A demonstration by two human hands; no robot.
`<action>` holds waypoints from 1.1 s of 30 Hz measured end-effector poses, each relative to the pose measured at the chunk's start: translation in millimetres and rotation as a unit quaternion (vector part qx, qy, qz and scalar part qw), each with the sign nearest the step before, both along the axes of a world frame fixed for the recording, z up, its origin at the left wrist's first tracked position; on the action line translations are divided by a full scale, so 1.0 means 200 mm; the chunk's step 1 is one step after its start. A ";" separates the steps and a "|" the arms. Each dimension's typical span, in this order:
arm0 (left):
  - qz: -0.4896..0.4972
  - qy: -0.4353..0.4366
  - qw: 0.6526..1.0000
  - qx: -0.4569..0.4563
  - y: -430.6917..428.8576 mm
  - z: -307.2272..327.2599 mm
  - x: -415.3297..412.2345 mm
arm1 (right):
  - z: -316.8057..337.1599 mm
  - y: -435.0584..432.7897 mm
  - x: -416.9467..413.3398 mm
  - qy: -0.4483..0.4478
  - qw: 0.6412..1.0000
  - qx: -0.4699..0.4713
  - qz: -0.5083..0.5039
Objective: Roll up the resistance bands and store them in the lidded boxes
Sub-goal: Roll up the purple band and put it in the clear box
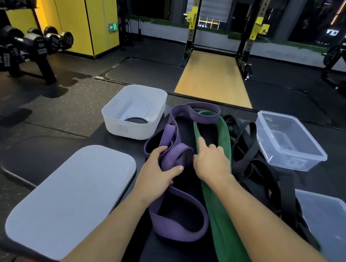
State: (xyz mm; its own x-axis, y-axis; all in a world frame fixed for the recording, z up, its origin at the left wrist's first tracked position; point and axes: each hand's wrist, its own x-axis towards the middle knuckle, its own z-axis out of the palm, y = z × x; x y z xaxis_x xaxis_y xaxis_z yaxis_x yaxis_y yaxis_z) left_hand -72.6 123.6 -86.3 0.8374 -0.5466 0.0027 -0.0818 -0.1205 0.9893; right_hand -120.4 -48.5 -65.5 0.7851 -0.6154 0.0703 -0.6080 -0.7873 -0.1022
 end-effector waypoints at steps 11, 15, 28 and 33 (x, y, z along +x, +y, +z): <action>0.003 -0.010 1.000 -0.005 -0.01 -0.01 0.01 | 0.15 -0.32 -0.20 0.090 0.981 -0.149 -0.085; 0.002 -0.016 1.000 0.002 -0.01 -0.01 0.01 | 0.14 -0.24 -0.19 0.068 0.975 -0.209 -0.043; -0.047 -0.030 0.998 0.021 0.02 0.00 0.01 | 0.34 0.19 -0.49 0.382 0.919 -0.036 0.092; -0.055 -0.037 0.997 0.040 0.02 0.02 -0.04 | 0.31 0.13 -0.56 0.344 0.938 -0.037 0.031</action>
State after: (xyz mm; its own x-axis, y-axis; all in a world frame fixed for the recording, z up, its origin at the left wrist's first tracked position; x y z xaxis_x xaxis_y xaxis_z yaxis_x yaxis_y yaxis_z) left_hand -81.5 127.9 -81.5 0.7717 -0.6358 0.0152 -0.1719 -0.1856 0.9675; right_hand -232.8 -22.3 -4.1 0.6948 -0.5803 -0.4248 -0.4625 -0.8129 0.3541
